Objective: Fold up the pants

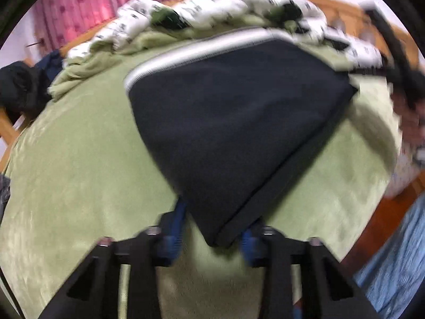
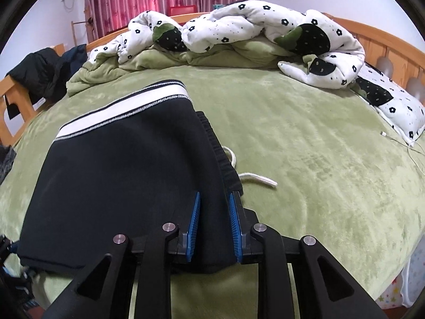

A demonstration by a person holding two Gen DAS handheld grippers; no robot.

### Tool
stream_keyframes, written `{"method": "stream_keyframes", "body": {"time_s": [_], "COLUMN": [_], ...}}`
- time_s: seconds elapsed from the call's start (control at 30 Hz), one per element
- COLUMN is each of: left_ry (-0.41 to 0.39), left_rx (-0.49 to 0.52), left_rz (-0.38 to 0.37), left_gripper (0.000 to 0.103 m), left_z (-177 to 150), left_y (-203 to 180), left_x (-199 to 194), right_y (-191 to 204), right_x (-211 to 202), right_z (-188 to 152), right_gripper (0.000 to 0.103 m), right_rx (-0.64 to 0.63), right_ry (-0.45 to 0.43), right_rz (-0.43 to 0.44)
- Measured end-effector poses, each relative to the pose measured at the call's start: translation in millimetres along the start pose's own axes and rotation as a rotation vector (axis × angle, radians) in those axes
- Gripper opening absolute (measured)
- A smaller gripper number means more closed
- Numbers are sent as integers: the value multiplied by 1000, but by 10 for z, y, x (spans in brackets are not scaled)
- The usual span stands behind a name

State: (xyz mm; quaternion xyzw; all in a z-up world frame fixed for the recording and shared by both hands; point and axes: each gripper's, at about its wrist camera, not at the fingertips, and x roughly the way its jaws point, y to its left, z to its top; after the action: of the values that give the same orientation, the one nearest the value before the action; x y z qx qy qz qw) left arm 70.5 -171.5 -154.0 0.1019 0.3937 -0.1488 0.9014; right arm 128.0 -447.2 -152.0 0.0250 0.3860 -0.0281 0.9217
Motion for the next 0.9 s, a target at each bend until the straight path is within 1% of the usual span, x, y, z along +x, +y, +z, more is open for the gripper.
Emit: {"method": "stream_keyframes", "body": {"time_s": [0.03,0.07,0.1,0.13,0.2,0.23,0.27,0.33,0.4,0.43,0.47,0.5,0.53,0.6,0.63,0.67,0.7,0.77,0.83,0.9], "left_ry": [-36,-66,-72,-46,25,60,54,47,63,66,63,59,59,65,71,71,69,61,48,48], "left_rx": [-36,-81,-121,-162,-197,-217,-223,-207,-200,-202,-209,-224,-238,-307,-362,-392,-422,-441,-458,-471], "left_rz": [-28,-56,-74,-84,-92,-119,-138,-160,-181,-175,-165,-153,-144,-163,-197,-221,-248,-250,-254,-297], "left_gripper": [23,22,22,22,21,21,24,25,25,28,38,42,46,46,46,48,50,51,53,54], "left_z": [35,35,18,6,-89,-179,-228,-293,-339,-365,-369,-384,-421,-413,-386,-350,-273,-131,54,280], "left_y": [38,116,190,230,226,251,274,319,348,403,469,552,599,789,893,963,1041,1109,1169,1211], "left_x": [-65,-125,-131,-20,178,251,233,124,26,-34,-77,-121,-153,-183,-182,-161,-116,-13,109,305], "right_y": [-2,-10,-17,-27,-38,-29,-25,-31,-42,-51,-55,-54,-46,2,28,55,105,183,258,280], "right_x": [30,42,40,39,64,59,51,10,-58,-87,-100,-108,-114,-93,-72,-48,-2,122,288,475], "right_z": [-20,-26,-26,-20,-1,1,9,45,81,111,147,176,232,366,427,487,580,719,819,888], "right_gripper": [20,21,21,21,21,21,21,23,29,37,48,51,53,56,62,65,65,69,70,70], "right_rx": [1,3,7,15,36,43,49,46,51,54,52,49,41,20,11,4,-5,-38,-86,-109], "right_ry": [12,13,11,12,29,33,37,37,16,-1,-13,-21,-35,-40,-39,-38,-41,-24,11,50], "right_rz": [-3,-3,2,9,21,25,26,32,32,30,26,22,19,25,32,36,46,56,42,5]}}
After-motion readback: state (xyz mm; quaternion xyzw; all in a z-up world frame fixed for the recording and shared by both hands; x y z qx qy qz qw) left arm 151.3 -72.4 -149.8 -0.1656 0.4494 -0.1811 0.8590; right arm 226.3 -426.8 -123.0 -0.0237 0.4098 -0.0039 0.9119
